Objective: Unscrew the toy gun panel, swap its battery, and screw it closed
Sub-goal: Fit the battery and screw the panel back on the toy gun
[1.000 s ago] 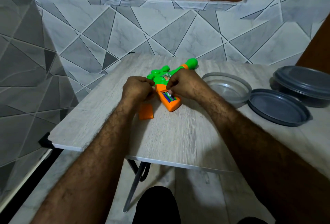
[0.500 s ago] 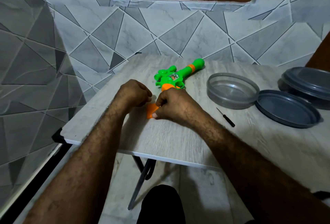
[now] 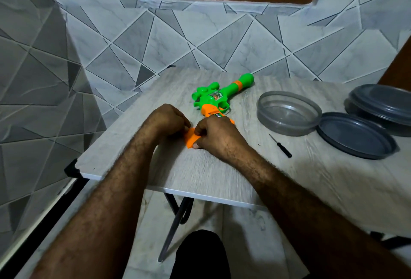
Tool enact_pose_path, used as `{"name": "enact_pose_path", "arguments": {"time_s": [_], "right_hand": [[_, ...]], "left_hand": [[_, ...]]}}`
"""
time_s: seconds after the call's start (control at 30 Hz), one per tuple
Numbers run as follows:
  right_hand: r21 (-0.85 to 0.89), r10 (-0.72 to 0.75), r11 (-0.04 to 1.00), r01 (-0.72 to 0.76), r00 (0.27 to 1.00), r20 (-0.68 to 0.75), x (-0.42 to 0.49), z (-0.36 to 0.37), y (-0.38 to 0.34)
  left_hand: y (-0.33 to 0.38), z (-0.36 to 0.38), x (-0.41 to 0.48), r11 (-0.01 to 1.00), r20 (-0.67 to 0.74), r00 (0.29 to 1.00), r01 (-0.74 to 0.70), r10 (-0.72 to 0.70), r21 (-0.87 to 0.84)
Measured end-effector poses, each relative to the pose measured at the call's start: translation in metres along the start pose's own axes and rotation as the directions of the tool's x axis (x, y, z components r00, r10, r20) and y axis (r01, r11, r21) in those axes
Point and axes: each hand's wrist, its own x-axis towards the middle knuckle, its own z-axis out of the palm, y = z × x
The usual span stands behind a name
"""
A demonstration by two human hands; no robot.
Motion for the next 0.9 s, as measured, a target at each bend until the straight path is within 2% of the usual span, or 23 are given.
{"name": "enact_pose_path", "arguments": {"time_s": [0.23, 0.37, 0.53, 0.73, 0.9], "right_hand": [[0.049, -0.003, 0.999, 0.005, 0.999, -0.049, -0.005, -0.004, 0.004], [0.169, 0.039, 0.986, -0.016, 0.990, -0.132, -0.003, -0.012, 0.011], [0.286, 0.100, 0.958, -0.036, 0.972, -0.212, 0.003, -0.028, 0.029], [0.342, 0.128, 0.939, -0.038, 0.961, -0.246, 0.018, -0.050, 0.049], [0.389, 0.120, 0.921, -0.016, 0.962, -0.245, 0.021, -0.049, 0.056]], "left_hand": [[0.002, -0.002, -0.002, 0.991, 0.019, 1.000, 0.016, -0.014, -0.134], [0.010, -0.002, -0.002, 0.957, 0.035, 0.999, 0.004, 0.007, -0.289], [0.030, 0.002, -0.002, 0.831, 0.001, 1.000, -0.020, 0.024, -0.556], [0.052, 0.012, 0.003, 0.726, -0.023, 0.999, -0.033, 0.025, -0.687], [0.053, 0.024, 0.002, 0.545, 0.043, 0.998, 0.059, -0.042, -0.836]]}}
